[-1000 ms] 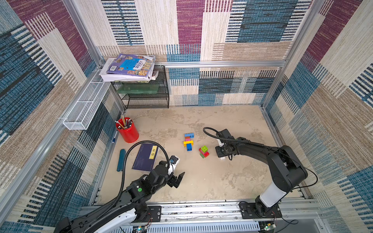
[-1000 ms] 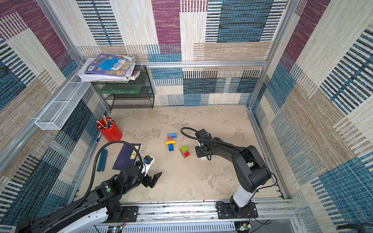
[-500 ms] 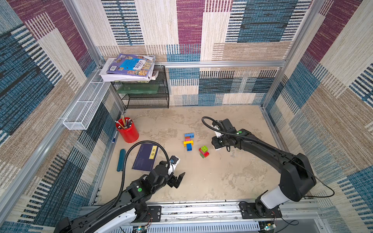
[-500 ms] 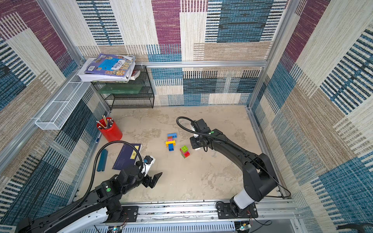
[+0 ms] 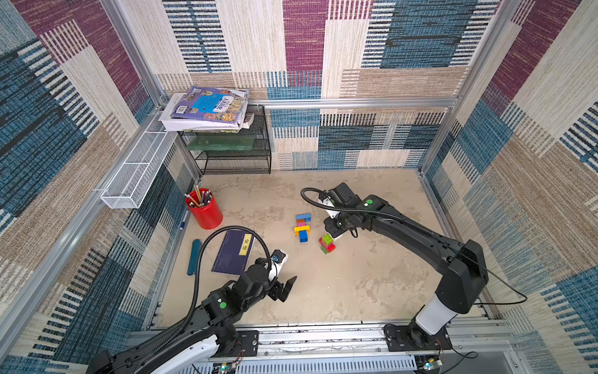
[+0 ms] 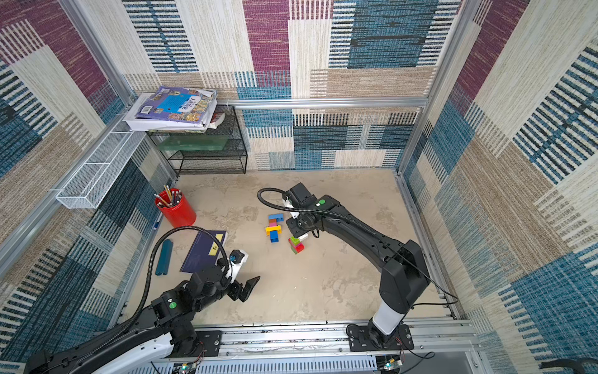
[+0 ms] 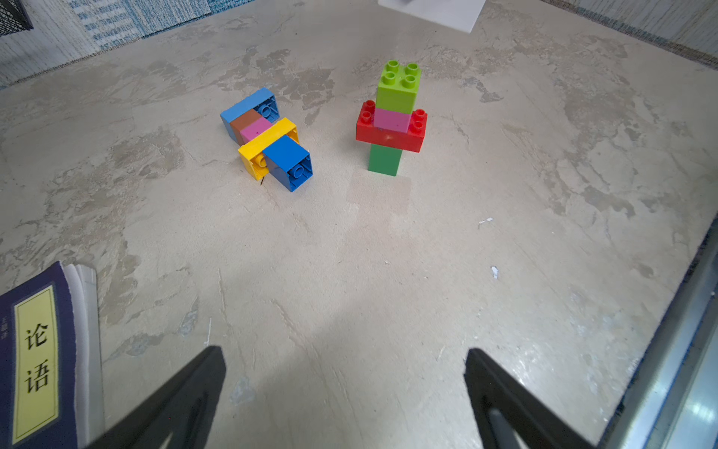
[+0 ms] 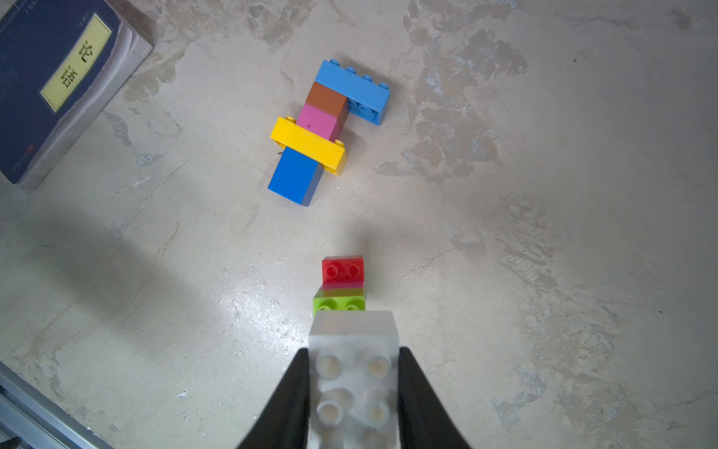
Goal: Assemble the letter f with lego
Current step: Assemble the lego brick with the lego brick.
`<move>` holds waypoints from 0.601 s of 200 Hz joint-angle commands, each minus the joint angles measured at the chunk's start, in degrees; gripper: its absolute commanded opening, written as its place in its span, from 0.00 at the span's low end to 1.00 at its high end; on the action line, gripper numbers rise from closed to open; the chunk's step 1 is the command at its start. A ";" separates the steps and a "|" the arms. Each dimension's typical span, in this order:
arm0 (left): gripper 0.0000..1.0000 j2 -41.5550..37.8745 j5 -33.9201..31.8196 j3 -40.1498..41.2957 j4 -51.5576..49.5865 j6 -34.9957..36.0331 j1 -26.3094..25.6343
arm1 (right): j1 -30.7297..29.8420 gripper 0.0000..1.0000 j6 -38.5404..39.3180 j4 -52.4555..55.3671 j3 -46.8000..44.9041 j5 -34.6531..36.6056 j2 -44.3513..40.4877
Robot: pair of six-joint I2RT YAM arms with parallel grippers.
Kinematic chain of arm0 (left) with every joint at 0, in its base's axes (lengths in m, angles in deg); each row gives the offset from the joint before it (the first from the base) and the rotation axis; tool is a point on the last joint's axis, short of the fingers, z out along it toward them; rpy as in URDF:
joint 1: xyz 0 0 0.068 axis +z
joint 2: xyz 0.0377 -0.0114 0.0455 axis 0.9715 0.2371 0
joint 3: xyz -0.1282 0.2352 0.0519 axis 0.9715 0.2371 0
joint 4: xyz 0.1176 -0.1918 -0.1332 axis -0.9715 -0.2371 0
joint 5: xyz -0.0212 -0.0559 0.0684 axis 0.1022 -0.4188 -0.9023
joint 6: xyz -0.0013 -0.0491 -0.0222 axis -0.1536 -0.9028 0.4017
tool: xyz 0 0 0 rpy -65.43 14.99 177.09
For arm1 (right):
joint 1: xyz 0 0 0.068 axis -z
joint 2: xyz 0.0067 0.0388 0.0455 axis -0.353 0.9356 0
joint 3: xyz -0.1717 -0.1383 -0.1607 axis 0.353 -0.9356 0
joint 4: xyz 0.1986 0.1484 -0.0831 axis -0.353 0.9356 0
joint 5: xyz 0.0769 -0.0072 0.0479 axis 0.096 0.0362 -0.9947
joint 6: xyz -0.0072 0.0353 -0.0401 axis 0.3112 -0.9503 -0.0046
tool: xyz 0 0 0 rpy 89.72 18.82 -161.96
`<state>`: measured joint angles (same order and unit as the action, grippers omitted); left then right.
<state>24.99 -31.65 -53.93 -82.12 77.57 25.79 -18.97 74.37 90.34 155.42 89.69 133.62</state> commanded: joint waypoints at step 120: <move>0.99 0.30 -0.59 -0.29 0.81 -0.09 -0.04 | -2.64 0.30 1.13 2.51 1.82 2.85 3.83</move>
<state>25.34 -31.67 -53.93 -82.12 77.57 25.76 -21.37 75.00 93.18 156.62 91.81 137.08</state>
